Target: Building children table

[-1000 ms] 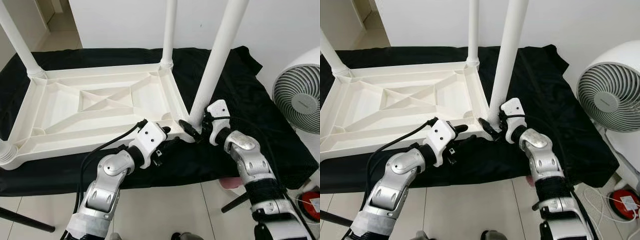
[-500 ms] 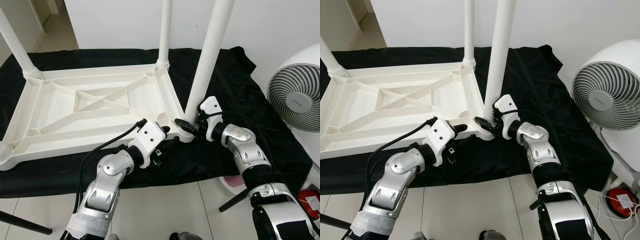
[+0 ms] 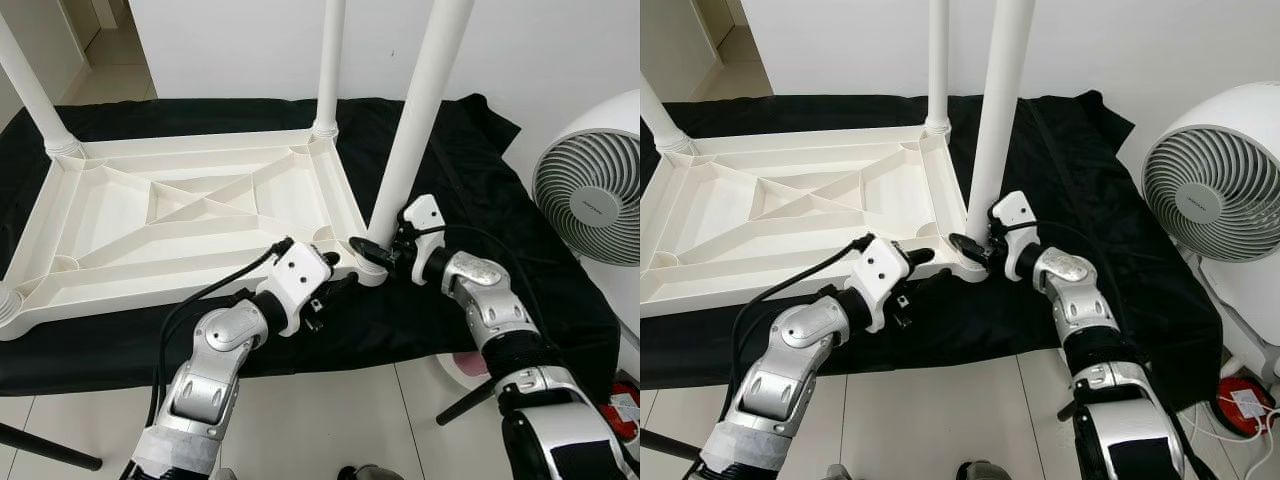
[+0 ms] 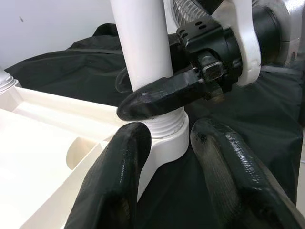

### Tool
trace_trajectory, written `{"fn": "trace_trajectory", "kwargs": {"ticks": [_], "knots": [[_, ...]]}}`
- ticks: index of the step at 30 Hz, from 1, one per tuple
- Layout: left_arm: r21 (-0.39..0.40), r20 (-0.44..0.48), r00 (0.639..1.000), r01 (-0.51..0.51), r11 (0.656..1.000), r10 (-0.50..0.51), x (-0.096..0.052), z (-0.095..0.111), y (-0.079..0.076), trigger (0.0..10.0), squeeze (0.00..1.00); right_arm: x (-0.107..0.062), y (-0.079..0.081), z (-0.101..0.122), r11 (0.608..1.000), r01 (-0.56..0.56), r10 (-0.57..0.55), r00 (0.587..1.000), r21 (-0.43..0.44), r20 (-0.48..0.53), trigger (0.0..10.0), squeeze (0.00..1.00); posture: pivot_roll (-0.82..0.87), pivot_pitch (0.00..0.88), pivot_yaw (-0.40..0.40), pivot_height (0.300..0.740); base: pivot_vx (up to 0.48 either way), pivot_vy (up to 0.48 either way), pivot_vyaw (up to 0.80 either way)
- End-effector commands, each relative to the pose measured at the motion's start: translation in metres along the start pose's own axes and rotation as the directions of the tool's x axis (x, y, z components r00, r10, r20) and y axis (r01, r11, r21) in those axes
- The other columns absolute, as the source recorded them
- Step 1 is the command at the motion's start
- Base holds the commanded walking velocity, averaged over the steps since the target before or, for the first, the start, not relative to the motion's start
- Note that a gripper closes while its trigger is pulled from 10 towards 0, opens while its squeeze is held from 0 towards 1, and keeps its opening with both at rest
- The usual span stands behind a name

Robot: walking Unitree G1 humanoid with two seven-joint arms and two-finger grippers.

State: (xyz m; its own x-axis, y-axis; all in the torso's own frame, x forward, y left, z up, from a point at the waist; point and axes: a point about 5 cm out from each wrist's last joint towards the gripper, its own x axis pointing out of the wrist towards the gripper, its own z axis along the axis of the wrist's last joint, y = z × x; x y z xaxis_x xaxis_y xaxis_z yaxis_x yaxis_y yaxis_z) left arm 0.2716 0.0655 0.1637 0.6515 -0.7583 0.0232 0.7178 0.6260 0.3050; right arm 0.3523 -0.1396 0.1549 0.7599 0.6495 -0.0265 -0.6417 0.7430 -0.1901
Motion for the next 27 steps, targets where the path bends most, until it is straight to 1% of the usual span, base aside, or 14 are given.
{"fn": "trace_trajectory", "kwargs": {"ticks": [1,2,3,4,5,7,9,11,12,14,17,20,25,27], "knots": [[-0.007,-0.021,0.992,-0.128,0.992,0.127,-0.001,-0.004,0.004,10.0,0.00,-0.001,0.001,-0.004,0.992,0.124,-0.124,0.992,0.033,-0.011,10.0,0.00,-0.10,0.066,-0.023,0.740,0.000,0.000,0.00],[-0.009,-0.022,0.992,-0.127,0.992,0.127,-0.001,-0.005,0.003,10.0,0.00,-0.001,0.001,-0.005,0.980,0.190,-0.190,0.982,0.058,-0.010,10.0,0.00,-0.10,0.066,-0.023,0.740,0.000,0.000,0.00],[-0.009,-0.023,0.992,-0.127,0.992,0.127,-0.001,-0.005,0.003,10.0,0.00,-0.001,0.001,-0.005,0.979,0.195,-0.195,0.981,0.063,-0.010,10.0,0.00,-0.10,0.066,-0.023,0.740,0.000,0.000,0.00],[-0.010,-0.023,0.992,-0.124,0.992,0.124,-0.001,-0.005,0.002,10.0,0.00,-0.003,0.002,-0.007,0.959,0.270,-0.269,0.963,0.086,-0.023,10.0,0.00,-0.10,0.065,-0.023,0.740,0.000,0.000,0.00],[-0.010,-0.023,0.992,-0.124,0.992,0.124,-0.001,-0.005,0.002,10.0,0.00,-0.003,0.002,-0.007,0.959,0.270,-0.269,0.963,0.086,-0.023,10.0,0.00,-0.10,0.065,-0.023,0.740,0.000,0.000,0.00],[-0.012,-0.023,0.993,-0.118,0.993,0.118,-0.001,-0.005,0.001,10.0,0.00,-0.007,0.004,-0.011,0.909,0.402,-0.399,0.916,0.113,-0.046,10.0,0.00,-0.11,0.063,-0.021,0.740,0.000,0.000,0.00],[-0.012,-0.023,0.993,-0.118,0.993,0.118,-0.001,-0.005,0.001,10.0,0.00,-0.007,0.004,-0.011,0.909,0.402,-0.399,0.916,0.113,-0.046,10.0,0.00,-0.11,0.063,-0.021,0.740,0.000,0.000,0.00],[-0.011,-0.021,0.994,-0.112,0.994,0.111,0.000,-0.005,0.001,10.0,0.00,-0.013,0.013,-0.016,0.843,0.521,-0.516,0.853,0.136,-0.076,10.0,0.00,-0.11,0.060,-0.020,0.740,0.000,0.000,0.00],[-0.011,-0.021,0.994,-0.112,0.994,0.111,0.000,-0.005,0.001,10.0,0.00,-0.013,0.013,-0.016,0.843,0.521,-0.516,0.853,0.136,-0.076,10.0,0.00,-0.11,0.060,-0.020,0.740,0.000,0.000,0.00],[-0.010,-0.018,0.994,-0.104,0.995,0.104,0.001,-0.005,0.001,10.0,0.00,-0.018,0.027,-0.018,0.776,0.609,-0.601,0.793,0.166,-0.097,10.0,0.00,-0.12,0.054,-0.017,0.740,0.000,0.000,0.00],[-0.010,-0.016,0.995,-0.094,0.995,0.094,0.002,-0.005,0.000,10.0,0.00,-0.021,0.043,-0.008,0.711,0.676,-0.675,0.733,0.192,-0.081,10.0,0.00,-0.12,0.050,-0.015,0.740,0.000,0.000,0.00],[-0.011,-0.016,0.996,-0.090,0.996,0.090,0.002,-0.005,-0.001,10.0,0.00,-0.020,0.049,0.000,0.726,0.665,-0.669,0.742,0.175,-0.045,10.0,0.00,-0.12,0.050,-0.015,0.740,0.000,0.000,0.00],[-0.011,-0.015,0.997,-0.080,0.997,0.079,0.002,-0.005,-0.003,10.0,0.00,-0.025,0.043,0.002,0.700,0.697,-0.698,0.714,0.154,-0.059,10.0,0.00,-0.12,0.050,-0.015,0.740,0.000,0.000,0.00],[-0.010,-0.015,0.997,-0.082,0.997,0.082,0.003,-0.005,-0.002,10.0,0.00,-0.024,0.045,0.003,0.708,0.686,-0.686,0.725,0.168,-0.070,10.0,0.00,-0.12,0.044,-0.016,0.740,0.000,0.000,0.00]]}}
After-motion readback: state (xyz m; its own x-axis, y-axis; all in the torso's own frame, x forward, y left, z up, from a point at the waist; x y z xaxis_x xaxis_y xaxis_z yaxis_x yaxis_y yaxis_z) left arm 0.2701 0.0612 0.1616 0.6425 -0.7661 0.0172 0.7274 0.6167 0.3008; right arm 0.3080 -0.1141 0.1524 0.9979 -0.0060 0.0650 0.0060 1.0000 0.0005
